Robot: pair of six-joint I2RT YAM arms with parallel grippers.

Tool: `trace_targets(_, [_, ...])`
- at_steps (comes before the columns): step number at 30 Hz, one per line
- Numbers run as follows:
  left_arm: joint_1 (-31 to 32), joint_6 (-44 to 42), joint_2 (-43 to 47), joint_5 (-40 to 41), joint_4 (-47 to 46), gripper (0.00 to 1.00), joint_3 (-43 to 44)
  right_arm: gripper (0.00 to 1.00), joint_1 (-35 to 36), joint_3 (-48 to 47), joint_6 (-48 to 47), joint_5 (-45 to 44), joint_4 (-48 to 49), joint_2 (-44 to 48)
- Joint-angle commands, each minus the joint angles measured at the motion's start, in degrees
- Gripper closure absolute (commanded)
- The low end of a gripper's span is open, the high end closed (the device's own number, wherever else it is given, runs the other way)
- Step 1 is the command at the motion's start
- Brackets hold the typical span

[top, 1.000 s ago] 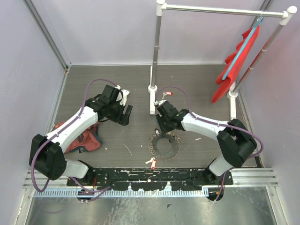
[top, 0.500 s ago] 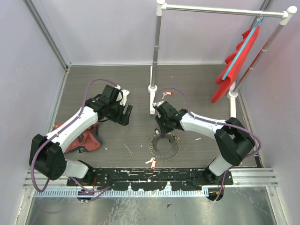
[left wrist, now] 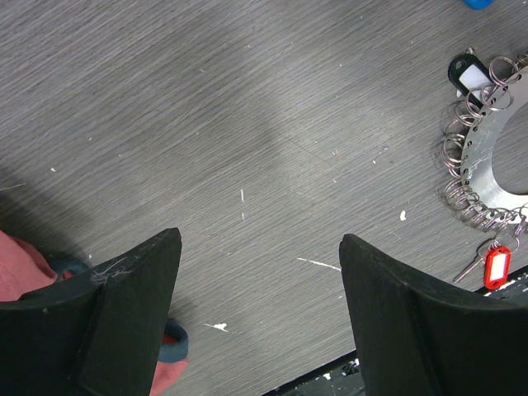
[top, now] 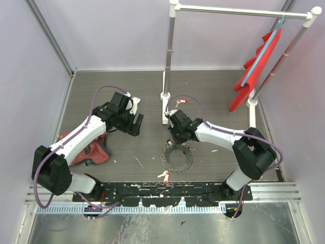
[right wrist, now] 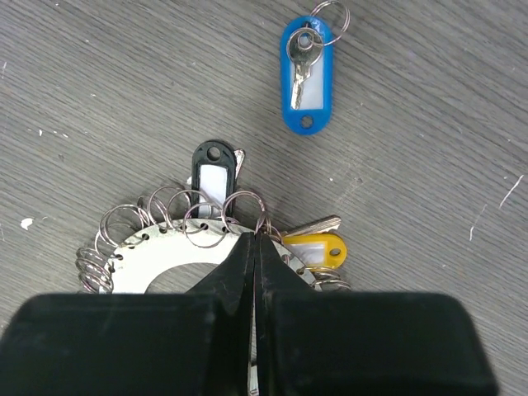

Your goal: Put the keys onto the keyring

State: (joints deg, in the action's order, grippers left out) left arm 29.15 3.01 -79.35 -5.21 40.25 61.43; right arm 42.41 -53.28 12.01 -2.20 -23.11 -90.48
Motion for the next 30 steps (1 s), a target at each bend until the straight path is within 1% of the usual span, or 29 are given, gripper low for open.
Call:
trace_targets(1, [0.18, -0.72, -0.18, -0.06, 0.27, 0.16, 1.47, 0.99, 0.21, 0.32, -1.19, -0.96, 3.87, 4.28])
trace_targets(6, [0.21, -0.79, -0.17, -0.43, 0.27, 0.16, 1.56, 0.99, 0.17, 2.75, -3.81, 1.75, 6.58, 8.71])
trace_targets(10, [0.20, -0.90, -0.25, -1.15, 0.36, 0.17, 1.83, 0.99, 0.16, 4.34, -6.58, 6.07, 7.99, 12.07])
trace_targets(14, [0.21, -0.72, -0.49, -1.72, 0.31, 0.16, 1.87, 0.99, 0.64, 3.97, -11.09, 14.16, 5.30, 10.52])
trace_targets(17, [0.21, -0.72, -0.75, -1.71, 0.27, 0.17, 1.93, 0.97, 1.89, 4.00, -13.43, 17.98, 2.98, 8.80])
trace_targets(18, [0.19, -0.72, -0.78, -1.73, 0.27, 0.16, 1.94, 0.95, 1.96, 4.30, -13.52, 19.22, 3.14, 8.93])
trace_targets(19, [0.20, -0.74, -0.86, -1.73, 0.31, 0.16, 1.91, 0.90, 2.06, 4.70, -13.31, 20.47, 3.73, 9.45])
trace_targets(21, [0.20, -0.81, -0.91, -1.65, 0.27, 0.17, 1.94, 0.73, 2.04, 5.46, -12.06, 20.94, 5.30, 11.09])
trace_targets(22, [0.16, -0.81, -1.04, -1.64, 0.27, 0.16, 1.90, 0.67, 1.96, 5.77, -10.94, 18.41, 5.84, 12.01])
trace_targets(24, [0.21, -0.81, -1.05, -1.65, 0.27, 0.17, 1.94, 0.61, 1.99, 5.90, -7.94, 10.85, 6.23, 13.79])
trace_targets(27, [0.21, -0.81, -1.06, -1.64, 0.31, 0.17, 2.00, 0.57, 2.02, 6.10, -2.20, -2.05, 5.61, 16.01])
trace_targets(29, [0.21, -0.83, -0.90, -1.57, 0.27, 0.16, 1.91, 0.56, 2.03, 6.54, 0.27, -6.85, 4.97, 17.13])
trace_targets(30, [0.21, -0.81, -0.83, -1.56, 0.27, 0.16, 1.91, 0.56, 2.03, 6.67, 0.98, -7.81, 4.54, 17.27])
